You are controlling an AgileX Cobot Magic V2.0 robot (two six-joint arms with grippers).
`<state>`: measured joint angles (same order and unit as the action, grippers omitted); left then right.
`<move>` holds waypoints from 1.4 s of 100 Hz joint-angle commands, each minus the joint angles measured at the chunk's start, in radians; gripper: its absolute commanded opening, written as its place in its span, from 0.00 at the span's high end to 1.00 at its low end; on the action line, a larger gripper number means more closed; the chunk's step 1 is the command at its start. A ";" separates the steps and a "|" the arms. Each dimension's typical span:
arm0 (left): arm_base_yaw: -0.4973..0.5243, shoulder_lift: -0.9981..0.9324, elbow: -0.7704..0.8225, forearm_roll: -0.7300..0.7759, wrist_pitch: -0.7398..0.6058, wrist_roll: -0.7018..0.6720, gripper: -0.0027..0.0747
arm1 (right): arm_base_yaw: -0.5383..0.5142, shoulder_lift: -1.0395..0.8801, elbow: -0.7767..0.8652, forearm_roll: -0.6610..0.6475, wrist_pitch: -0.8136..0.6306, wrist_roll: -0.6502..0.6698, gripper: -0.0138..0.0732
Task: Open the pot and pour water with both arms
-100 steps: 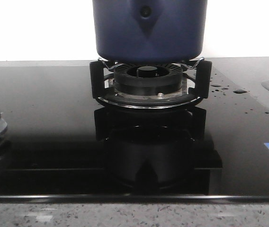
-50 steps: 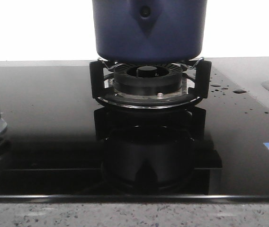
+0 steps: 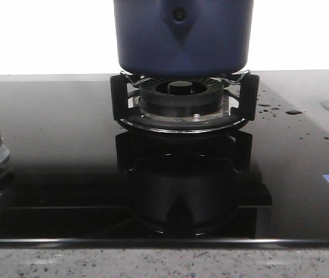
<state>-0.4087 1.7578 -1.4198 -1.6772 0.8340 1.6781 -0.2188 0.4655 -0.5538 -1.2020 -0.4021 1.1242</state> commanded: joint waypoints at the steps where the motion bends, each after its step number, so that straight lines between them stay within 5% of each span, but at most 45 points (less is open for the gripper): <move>1: 0.002 -0.086 -0.033 -0.083 0.065 0.003 0.18 | 0.003 -0.001 -0.036 0.019 0.008 0.001 0.91; 13: 0.040 -0.200 -0.033 -0.062 0.054 -0.031 0.33 | 0.033 -0.001 -0.036 0.010 0.043 0.005 0.91; 25: 0.103 -0.347 -0.033 0.027 0.004 -0.134 0.66 | 0.092 -0.007 -0.018 -0.118 0.051 0.061 0.91; 44: 0.220 -0.578 0.041 0.202 -0.039 -0.271 0.90 | 0.134 -0.032 0.031 -0.565 -0.022 0.557 0.91; 51: 0.252 -0.671 0.118 0.223 -0.056 -0.298 0.93 | 0.147 -0.042 0.050 -0.676 -0.069 0.625 0.91; 94: 0.264 -1.296 0.809 0.223 -0.361 -0.336 0.99 | 0.231 -0.100 0.092 -0.676 -0.051 0.626 0.91; 140: 0.264 -1.420 0.890 0.223 -0.352 -0.338 0.99 | 0.231 -0.100 0.092 -0.676 -0.051 0.626 0.91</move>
<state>-0.1478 0.3292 -0.5054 -1.4077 0.4951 1.3511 0.0130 0.3590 -0.4384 -1.8519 -0.4832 1.7509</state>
